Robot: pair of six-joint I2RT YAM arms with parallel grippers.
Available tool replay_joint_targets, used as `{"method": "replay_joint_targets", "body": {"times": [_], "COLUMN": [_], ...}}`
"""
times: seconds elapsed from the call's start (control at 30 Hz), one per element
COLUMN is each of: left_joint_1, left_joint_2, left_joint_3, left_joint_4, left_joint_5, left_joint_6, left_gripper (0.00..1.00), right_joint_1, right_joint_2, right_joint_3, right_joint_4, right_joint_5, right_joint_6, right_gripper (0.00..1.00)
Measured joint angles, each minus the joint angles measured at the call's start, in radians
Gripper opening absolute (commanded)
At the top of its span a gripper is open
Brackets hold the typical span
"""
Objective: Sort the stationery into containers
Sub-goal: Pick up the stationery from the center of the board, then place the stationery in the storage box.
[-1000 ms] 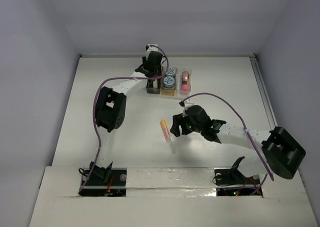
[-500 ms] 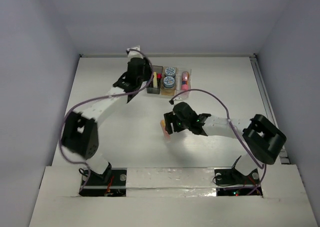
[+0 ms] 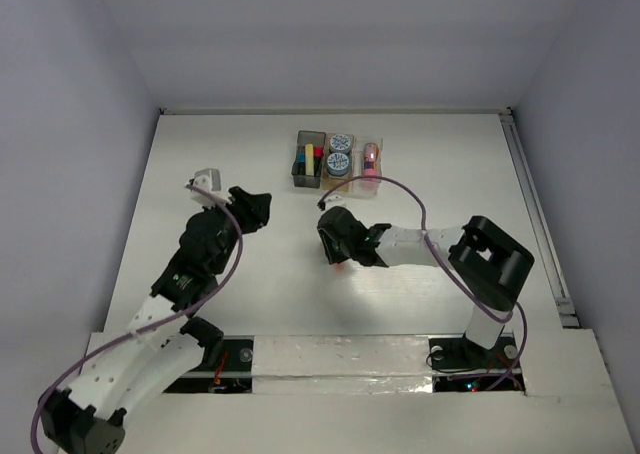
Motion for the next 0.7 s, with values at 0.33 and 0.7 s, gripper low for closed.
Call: {"method": "replay_joint_targets", "body": {"times": [0.33,0.7], "left_joint_1": [0.000,0.000], "left_joint_2": [-0.415,-0.438], "left_joint_3": [-0.160,-0.291], "left_joint_4": [-0.124,-0.120], "left_joint_5": [-0.024,-0.005], "left_joint_6": [-0.071,-0.085], "left_gripper": [0.82,0.84], "right_joint_1": [0.038,-0.131], "right_joint_2": [0.052,0.214], "right_joint_3": [0.115,0.601], "right_joint_4": [-0.096,-0.006], "right_joint_5": [0.124,0.084], "right_joint_6": [-0.005,-0.100], "right_gripper": [0.04,0.02]}}
